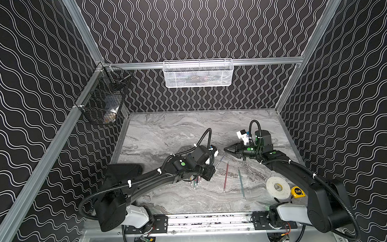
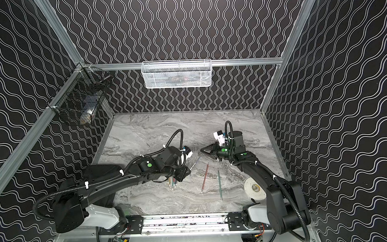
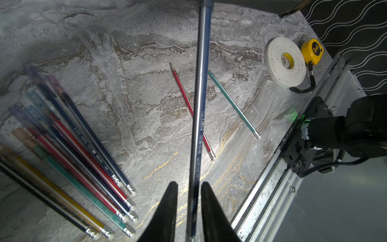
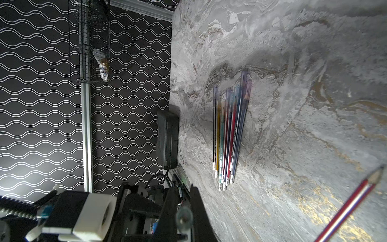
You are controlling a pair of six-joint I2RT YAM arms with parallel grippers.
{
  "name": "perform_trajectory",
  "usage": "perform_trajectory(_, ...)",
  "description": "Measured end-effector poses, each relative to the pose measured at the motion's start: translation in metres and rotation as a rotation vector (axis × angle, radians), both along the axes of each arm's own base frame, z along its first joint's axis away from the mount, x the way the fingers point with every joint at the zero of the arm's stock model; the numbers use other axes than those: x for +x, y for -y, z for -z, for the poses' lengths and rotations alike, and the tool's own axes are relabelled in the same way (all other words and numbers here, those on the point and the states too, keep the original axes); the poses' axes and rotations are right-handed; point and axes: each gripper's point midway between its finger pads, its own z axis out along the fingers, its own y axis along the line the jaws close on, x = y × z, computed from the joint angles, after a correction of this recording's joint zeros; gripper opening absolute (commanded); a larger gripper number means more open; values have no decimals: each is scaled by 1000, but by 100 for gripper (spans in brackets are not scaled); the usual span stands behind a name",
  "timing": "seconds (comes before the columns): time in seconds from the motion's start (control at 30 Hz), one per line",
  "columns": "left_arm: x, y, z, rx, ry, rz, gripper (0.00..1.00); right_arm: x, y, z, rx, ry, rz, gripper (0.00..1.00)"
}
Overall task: Remove the protective cover of the pencils
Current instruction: Remove the protective sleeve from the pencil.
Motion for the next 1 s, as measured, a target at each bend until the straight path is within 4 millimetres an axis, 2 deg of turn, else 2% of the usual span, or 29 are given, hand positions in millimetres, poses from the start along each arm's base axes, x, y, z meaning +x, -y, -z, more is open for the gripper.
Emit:
perform_trajectory(0.17,1,-3,2,18,7,-5,23,1,-2,-1,15,-8,-5,0)
perform_trajectory(0.27,2,-4,2,24,12,-7,10,1,-2,-1,18,-8,-5,0)
perform_trajectory(0.4,0,-2,2,27,21,17,0,0,-2,0,20,-12,-3,0)
perform_trajectory(0.47,0,-2,2,25,17,19,0,0,-2,1,22,-11,-2,0)
perform_trajectory(0.57,0,-2,2,24,16,21,0,1,-2,1,21,-10,-2,10)
perform_trajectory(0.7,-1,-1,3,21,14,24,0,0,0,1,-9,-8,13,11)
perform_trajectory(0.87,-3,-1,2,0,22,29,0,-1,6,3,-61,-11,38,0)
perform_trajectory(1.0,-4,-2,3,-20,33,30,0,-2,10,6,-81,-36,55,0)
